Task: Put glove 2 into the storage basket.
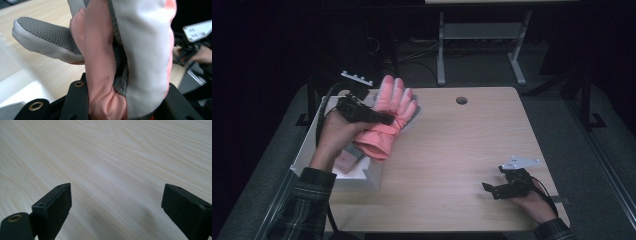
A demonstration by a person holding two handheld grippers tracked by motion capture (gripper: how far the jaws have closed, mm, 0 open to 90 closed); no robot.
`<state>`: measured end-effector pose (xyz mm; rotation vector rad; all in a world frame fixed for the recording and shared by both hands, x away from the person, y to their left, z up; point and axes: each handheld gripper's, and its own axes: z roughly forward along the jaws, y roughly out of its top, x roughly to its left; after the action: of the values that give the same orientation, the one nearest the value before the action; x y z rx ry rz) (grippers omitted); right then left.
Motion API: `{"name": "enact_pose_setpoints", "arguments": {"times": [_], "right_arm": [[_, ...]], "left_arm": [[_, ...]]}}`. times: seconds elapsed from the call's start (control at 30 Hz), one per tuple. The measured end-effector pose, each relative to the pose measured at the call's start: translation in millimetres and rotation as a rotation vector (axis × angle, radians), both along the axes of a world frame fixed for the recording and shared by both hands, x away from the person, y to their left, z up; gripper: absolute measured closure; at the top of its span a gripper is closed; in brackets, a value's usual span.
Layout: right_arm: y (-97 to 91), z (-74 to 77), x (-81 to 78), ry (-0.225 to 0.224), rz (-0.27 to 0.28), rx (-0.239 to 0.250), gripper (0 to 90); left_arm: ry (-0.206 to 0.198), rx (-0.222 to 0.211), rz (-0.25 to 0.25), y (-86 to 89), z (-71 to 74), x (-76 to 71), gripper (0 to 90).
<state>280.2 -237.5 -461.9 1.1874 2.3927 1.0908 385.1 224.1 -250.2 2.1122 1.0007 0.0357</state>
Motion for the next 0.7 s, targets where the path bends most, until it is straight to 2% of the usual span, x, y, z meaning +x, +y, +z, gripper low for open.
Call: {"name": "enact_pose_setpoints", "arguments": {"times": [0.17,0.33,0.47,0.53,0.6,0.7], "right_arm": [[0.2,-0.7,0.4,-0.001,0.008,0.004,8.7],[-0.4,-1.1,1.7,-0.005,0.012,0.009,8.6],[1.6,-0.4,2.8,-0.005,0.012,0.009,8.6],[3.2,-0.6,2.9,-0.007,0.014,0.003,8.5],[3.9,-1.0,2.3,-0.005,0.015,0.002,8.3],[2.4,-0.4,1.8,-0.007,0.010,0.000,8.3]], "left_arm": [[0.005,-0.011,0.102,47.3,-3.7,2.7,61.7],[0.032,0.005,0.202,84.6,-24.5,6.5,61.6],[0.090,0.034,0.233,94.0,-51.5,14.7,61.5],[0.113,0.034,0.239,94.1,-68.4,17.8,61.3],[0.142,0.063,0.246,92.3,-85.6,20.9,61.2],[0.187,0.068,0.245,89.8,-109.9,25.5,60.9]]}}
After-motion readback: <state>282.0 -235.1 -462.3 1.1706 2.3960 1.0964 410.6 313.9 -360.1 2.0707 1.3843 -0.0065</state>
